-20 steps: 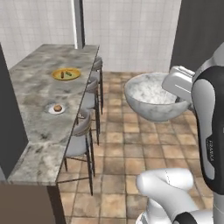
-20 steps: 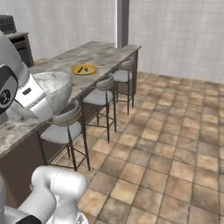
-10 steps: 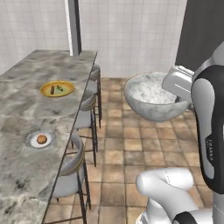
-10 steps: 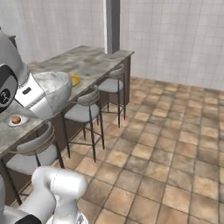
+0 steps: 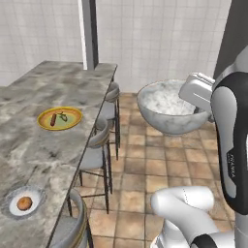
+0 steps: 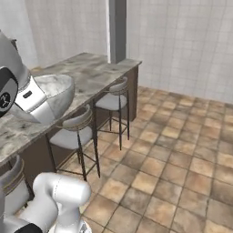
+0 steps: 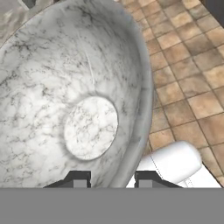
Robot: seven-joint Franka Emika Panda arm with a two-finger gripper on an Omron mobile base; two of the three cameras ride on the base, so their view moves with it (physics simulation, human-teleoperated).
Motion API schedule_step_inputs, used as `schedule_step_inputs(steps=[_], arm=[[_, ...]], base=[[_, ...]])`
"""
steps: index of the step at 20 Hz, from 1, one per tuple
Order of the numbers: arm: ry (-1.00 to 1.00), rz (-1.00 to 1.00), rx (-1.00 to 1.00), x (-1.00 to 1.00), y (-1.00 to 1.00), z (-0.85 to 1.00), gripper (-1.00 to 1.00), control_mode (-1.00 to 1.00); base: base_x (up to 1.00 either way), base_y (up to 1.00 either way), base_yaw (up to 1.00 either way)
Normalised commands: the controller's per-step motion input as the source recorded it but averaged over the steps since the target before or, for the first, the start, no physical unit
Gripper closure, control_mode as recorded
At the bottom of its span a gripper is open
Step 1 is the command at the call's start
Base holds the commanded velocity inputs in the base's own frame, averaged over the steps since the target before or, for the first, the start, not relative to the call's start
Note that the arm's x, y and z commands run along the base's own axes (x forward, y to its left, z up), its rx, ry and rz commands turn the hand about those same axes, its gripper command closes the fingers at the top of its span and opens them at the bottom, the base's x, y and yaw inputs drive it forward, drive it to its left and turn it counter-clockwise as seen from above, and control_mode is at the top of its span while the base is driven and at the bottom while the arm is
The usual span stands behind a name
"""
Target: Take the smaller bowl and place it next to the appetizer plate on the dining counter , and place the larger bowl next to the plate with cooked food.
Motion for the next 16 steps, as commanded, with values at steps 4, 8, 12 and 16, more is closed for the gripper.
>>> schedule_step_inputs(steps=[4, 8, 12, 16], arm=[[0.00, 0.00, 0.00, 0.00, 0.00, 0.00, 1.00, 1.00], [0.00, 0.00, 0.00, 0.00, 0.00, 0.00, 1.00, 1.00], [0.00, 0.00, 0.00, 0.00, 0.00, 0.00, 1.00, 1.00], [0.00, 0.00, 0.00, 0.00, 0.00, 0.00, 1.00, 1.00]], base=[[1.00, -0.51, 0.33], [0.99, -0.40, 0.40], [0.97, -0.11, 0.43], [1.00, 0.00, 0.40]])
